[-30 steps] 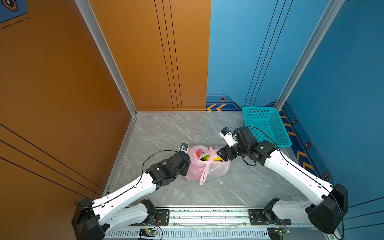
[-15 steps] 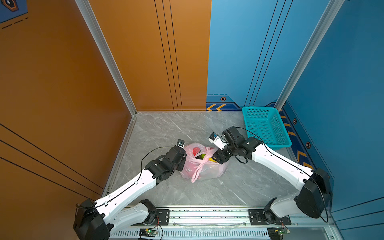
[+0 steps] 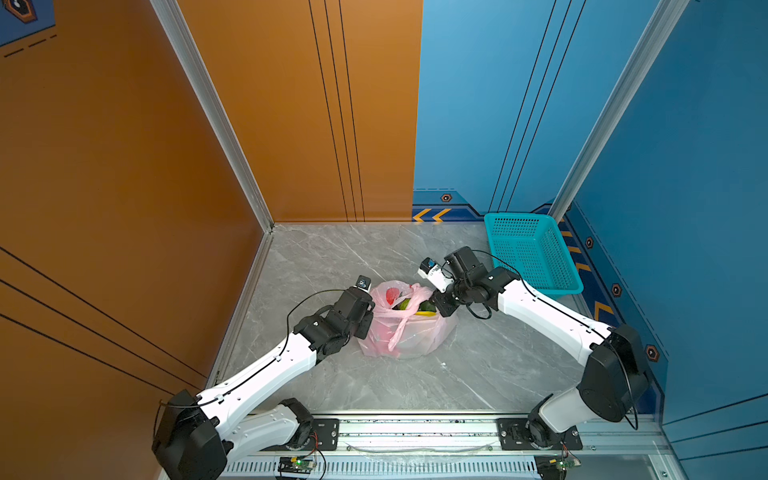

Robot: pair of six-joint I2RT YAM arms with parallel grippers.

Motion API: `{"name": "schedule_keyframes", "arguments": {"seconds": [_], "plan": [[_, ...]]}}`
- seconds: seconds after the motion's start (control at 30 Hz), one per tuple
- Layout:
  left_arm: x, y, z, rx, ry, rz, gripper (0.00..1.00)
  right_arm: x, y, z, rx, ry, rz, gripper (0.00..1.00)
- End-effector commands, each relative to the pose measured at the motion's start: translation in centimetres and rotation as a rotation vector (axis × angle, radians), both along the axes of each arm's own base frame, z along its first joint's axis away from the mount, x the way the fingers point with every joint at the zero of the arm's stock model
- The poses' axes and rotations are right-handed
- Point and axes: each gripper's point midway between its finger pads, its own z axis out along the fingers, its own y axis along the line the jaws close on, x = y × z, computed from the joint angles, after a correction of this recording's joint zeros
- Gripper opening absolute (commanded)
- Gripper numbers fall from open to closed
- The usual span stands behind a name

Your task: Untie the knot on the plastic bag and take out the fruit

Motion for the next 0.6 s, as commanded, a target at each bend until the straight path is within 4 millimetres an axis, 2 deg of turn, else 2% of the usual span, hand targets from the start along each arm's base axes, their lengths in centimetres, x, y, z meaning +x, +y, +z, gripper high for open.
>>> {"name": "schedule_keyframes", "arguments": {"seconds": [0.0,0.13,0.27,0.33,0.4,0.43,0.57], "plan": [[0.2,0.4,0.6,0.003,-0.001,0.007,0.00,0.8,-2.0,2.1,0.118,0.005,-0.111,0.01],[0.0,0.2,1.6,-0.021,-0.005,0.006,0.00,0.8,-3.1,2.9,0.159,0.018,-0.149,0.00],[-0.3,-2.4,5.1,-0.076,-0.063,-0.080,0.61,0.3,-2.4,3.4,0.188,0.033,-0.137,0.00],[-0.9,-4.3,6.9,-0.083,-0.100,-0.159,0.81,0.1,-2.1,3.6,0.192,0.034,-0.137,0.00],[-1.5,-6.2,8.0,-0.094,-0.119,-0.247,0.92,0.0,-1.9,3.6,0.194,0.037,-0.136,0.00],[-1.8,-7.1,8.2,-0.103,-0.123,-0.293,0.94,0.0,-1.9,3.6,0.195,0.036,-0.134,0.00],[-2.7,-10.8,7.5,-0.151,-0.076,-0.460,0.95,-0.1,-1.7,3.7,0.200,0.034,-0.132,0.00]]}}
